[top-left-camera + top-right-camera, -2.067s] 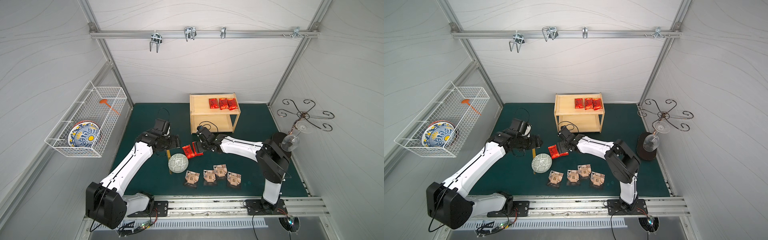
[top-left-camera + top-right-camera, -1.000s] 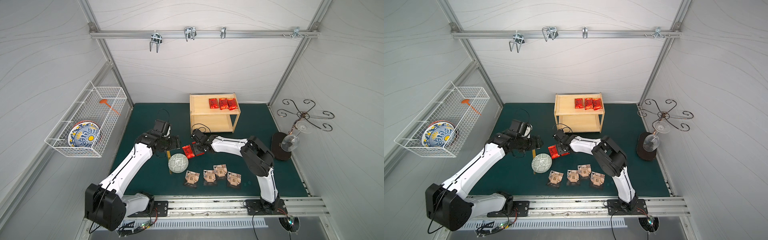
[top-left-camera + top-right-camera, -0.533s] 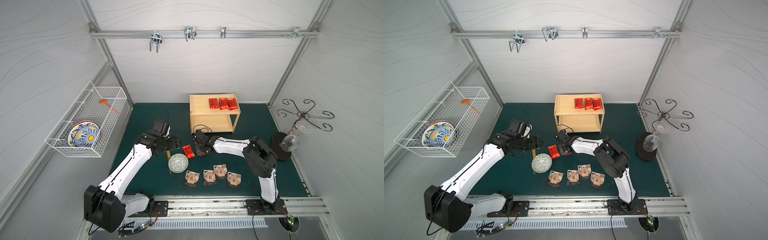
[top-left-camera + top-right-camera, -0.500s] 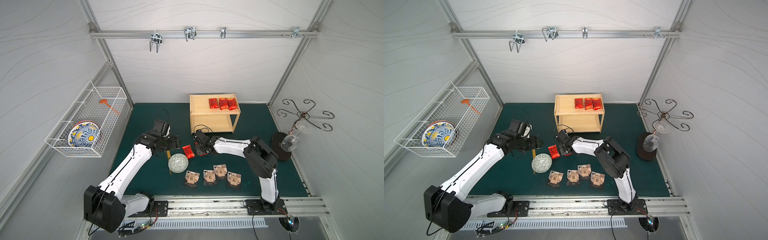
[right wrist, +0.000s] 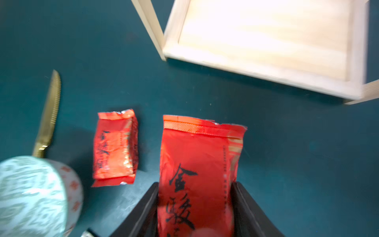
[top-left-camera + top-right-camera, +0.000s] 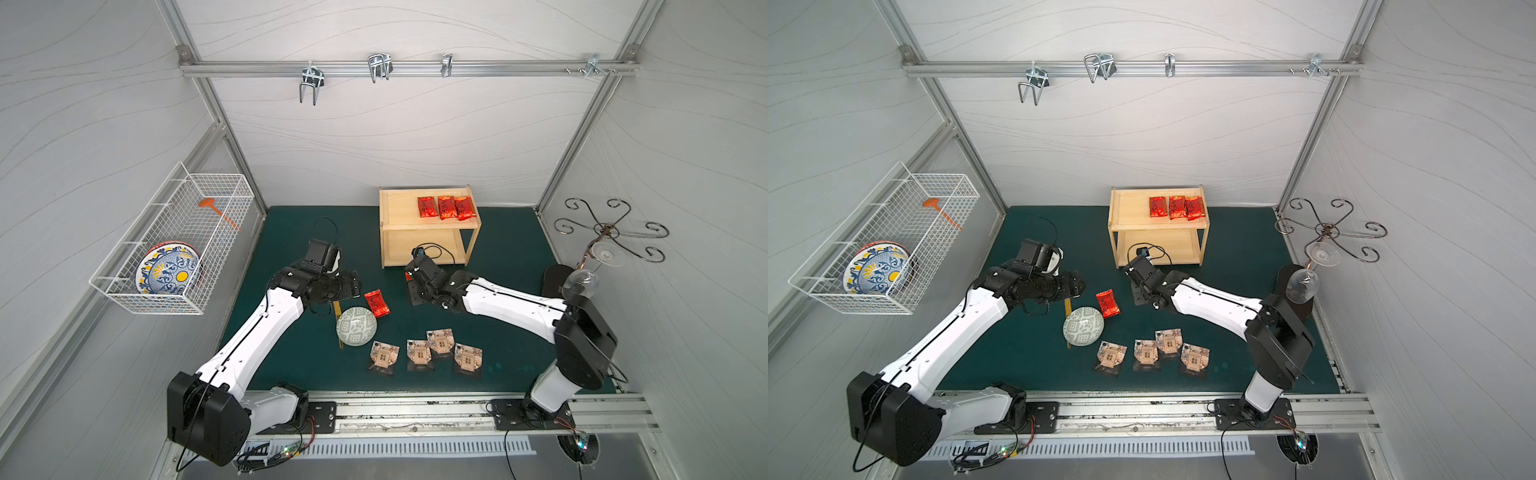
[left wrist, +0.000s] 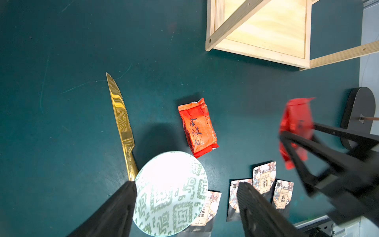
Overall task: Place the tea bags on the shelf by color
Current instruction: Pick up the tea bag from the center of the board.
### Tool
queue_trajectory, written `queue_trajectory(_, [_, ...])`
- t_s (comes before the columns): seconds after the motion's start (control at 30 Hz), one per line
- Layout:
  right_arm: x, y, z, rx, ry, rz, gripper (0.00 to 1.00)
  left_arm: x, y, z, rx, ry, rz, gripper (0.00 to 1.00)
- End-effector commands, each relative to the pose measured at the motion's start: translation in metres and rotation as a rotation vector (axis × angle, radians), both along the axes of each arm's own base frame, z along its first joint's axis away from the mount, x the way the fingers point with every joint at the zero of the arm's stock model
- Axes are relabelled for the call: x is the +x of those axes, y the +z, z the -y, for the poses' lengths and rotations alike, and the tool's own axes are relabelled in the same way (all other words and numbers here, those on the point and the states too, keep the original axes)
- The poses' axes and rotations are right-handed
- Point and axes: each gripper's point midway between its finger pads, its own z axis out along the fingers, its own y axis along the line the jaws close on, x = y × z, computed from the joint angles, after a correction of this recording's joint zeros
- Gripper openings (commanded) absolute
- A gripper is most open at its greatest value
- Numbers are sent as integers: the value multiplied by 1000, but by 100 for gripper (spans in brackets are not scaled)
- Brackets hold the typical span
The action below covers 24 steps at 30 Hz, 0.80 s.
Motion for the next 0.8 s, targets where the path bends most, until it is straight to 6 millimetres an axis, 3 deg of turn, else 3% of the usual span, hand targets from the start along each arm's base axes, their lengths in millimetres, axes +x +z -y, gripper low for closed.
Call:
queue_trajectory(0.0, [-1,41,9,18,-11,64,57,12,33,5,-42,0,79,82])
queue_trajectory(0.1, [14,75,6,60,4,130,57,13,33,12,-84,-3,70,82])
queue_trajectory(0.33, [72,133,-2,154,-14,227,57,16,27,15,-88,-6,61,81])
queue_trajectory(0.63, [130,166,-18,194,-40,321,57,22,11,17,-66,-13,26,81])
queue_trajectory(0.77, [148,167,-24,188,-60,340,58,19,-1,17,-65,-12,3,81])
